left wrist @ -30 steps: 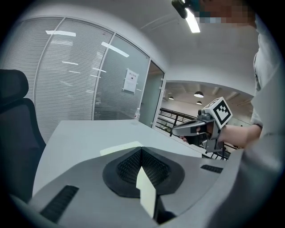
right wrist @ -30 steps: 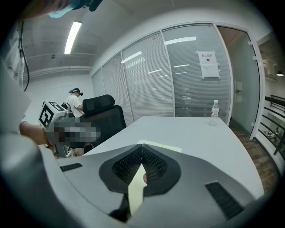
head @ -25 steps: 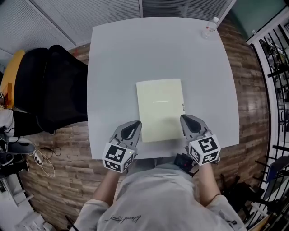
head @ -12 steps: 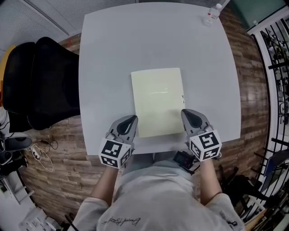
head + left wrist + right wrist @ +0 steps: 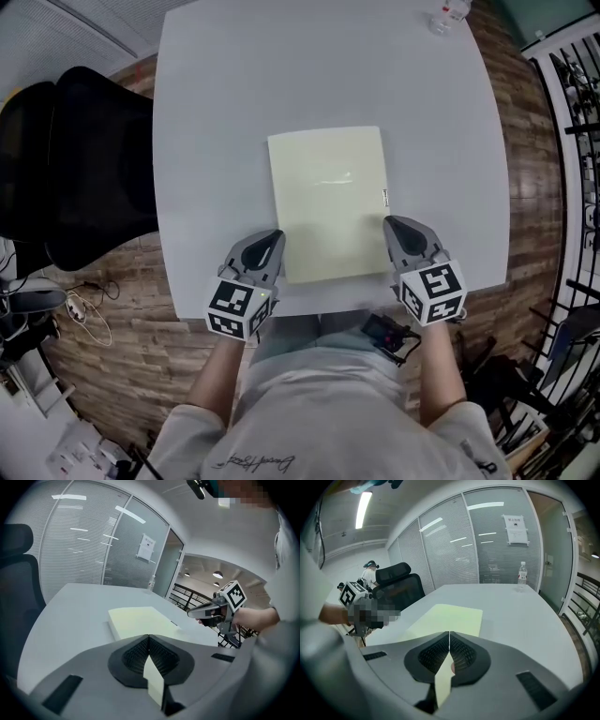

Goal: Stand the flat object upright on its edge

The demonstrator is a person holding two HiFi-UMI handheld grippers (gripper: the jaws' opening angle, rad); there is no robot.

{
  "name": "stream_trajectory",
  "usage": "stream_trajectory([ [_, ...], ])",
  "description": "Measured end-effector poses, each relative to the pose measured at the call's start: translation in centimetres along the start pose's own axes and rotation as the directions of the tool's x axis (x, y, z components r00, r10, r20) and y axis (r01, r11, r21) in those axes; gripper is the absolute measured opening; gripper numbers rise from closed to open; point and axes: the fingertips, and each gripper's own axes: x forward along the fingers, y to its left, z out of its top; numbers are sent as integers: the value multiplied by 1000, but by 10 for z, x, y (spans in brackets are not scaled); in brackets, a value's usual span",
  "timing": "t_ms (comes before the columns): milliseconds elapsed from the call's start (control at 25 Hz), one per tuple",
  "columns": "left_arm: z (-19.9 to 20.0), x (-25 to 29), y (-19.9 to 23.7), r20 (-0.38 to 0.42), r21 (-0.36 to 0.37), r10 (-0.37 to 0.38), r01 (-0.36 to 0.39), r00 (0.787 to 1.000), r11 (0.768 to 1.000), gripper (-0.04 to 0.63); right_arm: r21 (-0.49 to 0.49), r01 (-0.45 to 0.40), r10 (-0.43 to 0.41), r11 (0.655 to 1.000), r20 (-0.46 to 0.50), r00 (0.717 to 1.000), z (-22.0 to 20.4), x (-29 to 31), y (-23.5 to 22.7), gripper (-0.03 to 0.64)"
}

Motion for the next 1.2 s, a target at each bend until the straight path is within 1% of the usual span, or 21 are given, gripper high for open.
stream_trajectory([
  [120,-3,7,2,-8,-47,-9,8,1000,999,12,3,9,-9,1000,-19,1000,-6,4,-6,25],
  [200,-6,10,5,-16,-72,0,-1,1000,997,12,10,12,-11,1000,-28,1000,-9,6,-10,26],
  [400,-12,13,16,-44,-75,31,-35,999,997,17,31,18,-17,999,-51,999,-14,14,-15,30],
  [480,-14,14,18,-50,-77,31,-35,998,996,37,41,22,-20,999,-56,998,-16,16,-19,55],
  [640,-18,16,24,-59,-94,26,-32,998,995,71,59,31,-27,998,-70,997,-20,22,-25,74],
  [840,-23,21,28,-75,-114,14,-23,997,993,132,94,9,1,996,-101,995,-28,31,-31,134],
  [1040,-27,30,34,-86,-199,-21,3,996,980,183,131,5,11,991,-122,992,-32,42,-39,169],
  [1200,-30,39,39,-93,-267,-59,33,994,963,208,184,-7,31,983,-129,991,-34,49,-45,193],
])
